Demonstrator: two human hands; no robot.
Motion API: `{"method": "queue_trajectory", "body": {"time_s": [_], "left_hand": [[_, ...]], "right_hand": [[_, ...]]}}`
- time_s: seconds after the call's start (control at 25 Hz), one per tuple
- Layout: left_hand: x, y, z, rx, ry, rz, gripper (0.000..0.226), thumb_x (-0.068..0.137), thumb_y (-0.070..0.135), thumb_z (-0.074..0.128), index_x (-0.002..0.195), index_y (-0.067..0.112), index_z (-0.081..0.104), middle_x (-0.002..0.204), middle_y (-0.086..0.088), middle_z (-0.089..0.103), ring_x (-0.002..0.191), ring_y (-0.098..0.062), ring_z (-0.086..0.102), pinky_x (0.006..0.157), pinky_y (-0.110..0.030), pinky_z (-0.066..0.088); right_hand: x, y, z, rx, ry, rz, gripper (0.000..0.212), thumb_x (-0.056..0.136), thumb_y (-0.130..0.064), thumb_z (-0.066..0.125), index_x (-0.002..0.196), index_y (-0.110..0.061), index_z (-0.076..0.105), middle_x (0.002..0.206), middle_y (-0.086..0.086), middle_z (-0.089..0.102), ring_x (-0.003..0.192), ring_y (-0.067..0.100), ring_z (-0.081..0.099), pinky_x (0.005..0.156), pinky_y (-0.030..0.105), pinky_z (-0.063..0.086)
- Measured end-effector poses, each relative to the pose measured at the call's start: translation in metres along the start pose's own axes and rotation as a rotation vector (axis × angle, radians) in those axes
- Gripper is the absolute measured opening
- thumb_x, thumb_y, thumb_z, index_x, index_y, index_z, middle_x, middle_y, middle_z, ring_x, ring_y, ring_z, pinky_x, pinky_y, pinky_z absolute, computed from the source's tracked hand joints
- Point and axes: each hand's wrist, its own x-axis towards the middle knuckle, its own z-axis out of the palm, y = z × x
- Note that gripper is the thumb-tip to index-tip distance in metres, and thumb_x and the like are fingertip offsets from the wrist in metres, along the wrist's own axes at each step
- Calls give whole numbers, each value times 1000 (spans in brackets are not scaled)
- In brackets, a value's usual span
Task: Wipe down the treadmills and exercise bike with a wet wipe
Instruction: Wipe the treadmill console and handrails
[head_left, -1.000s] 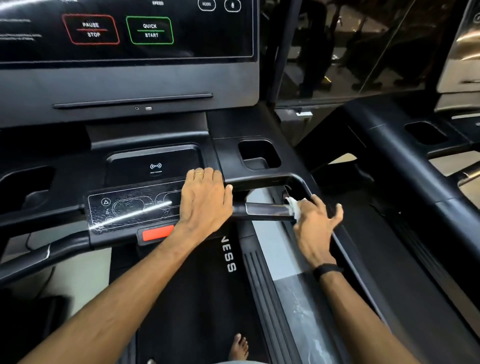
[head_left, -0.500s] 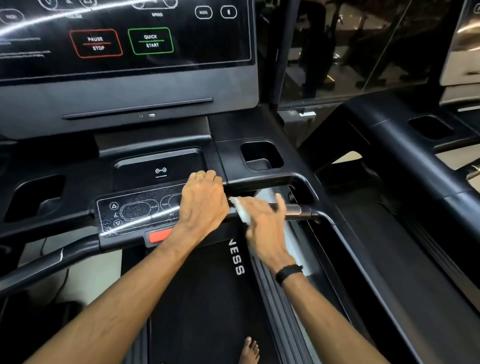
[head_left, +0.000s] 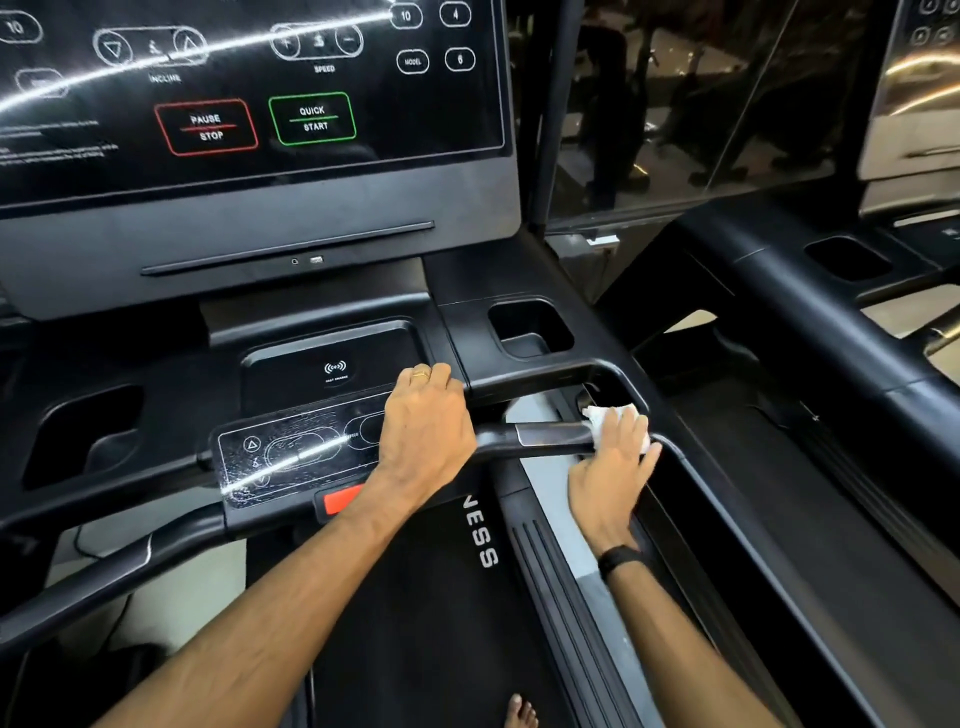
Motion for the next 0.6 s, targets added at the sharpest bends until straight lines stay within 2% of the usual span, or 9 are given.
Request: {"method": "queue_trajectory", "body": {"time_s": [0.08,0.16,0.28,0.36,0.44,0.52,0.6], "left_hand": [[0,-1,0,-10,-23,7,42,84,20,27,75,6,65,80,-10,57,77,-29,57,81,-44,49],[2,-2,-1,-19,-39,14,45,85,24,26,77,6,67,82,-10,58,79,-29,57,82,-43,48],[1,-6,-2,-21,-68,35,48,89,43,40,83,6,69,87,-9,62,84,-29,60,86,-41,48],[1,-7,-5,-47,-96,36,51,89,45,36,84,6,69,88,-9,62,85,-28,60,86,-41,48],[0,-8,-6,-67,-97,19,51,84,29,24,81,7,70,84,-8,61,81,-27,59,83,-41,48],[-1,-9,-7,-44,-78,26,44,81,20,26,78,10,69,81,-6,60,78,-25,58,81,-39,49],[-2,-10,-7,-30,-67,58,41,81,20,28,81,12,68,84,-5,60,81,-24,58,83,-38,48]], "right_hand": [[-34,-33,9,88,-75,13,94,70,9,57,155,7,17,162,32,2,152,44,-3,124,54,0],[-70,-70,10,220,-203,-110,104,70,12,50,157,2,-6,159,28,-27,148,38,-30,123,45,-14],[-100,-107,8,372,-346,-262,111,68,16,46,152,-4,-24,149,16,-49,138,27,-48,115,26,-26],[-97,-110,11,460,-371,-231,110,69,17,44,150,-4,-27,146,13,-53,135,25,-51,110,20,-28],[-81,-102,12,519,-349,-121,103,72,19,41,152,0,-23,149,18,-48,134,29,-51,110,23,-31],[-53,-84,11,523,-293,21,95,75,21,40,152,8,-15,152,27,-40,137,34,-45,104,21,-35],[-22,-60,5,494,-248,186,91,77,21,40,152,11,-11,153,31,-36,142,41,-38,112,33,-29]]}}
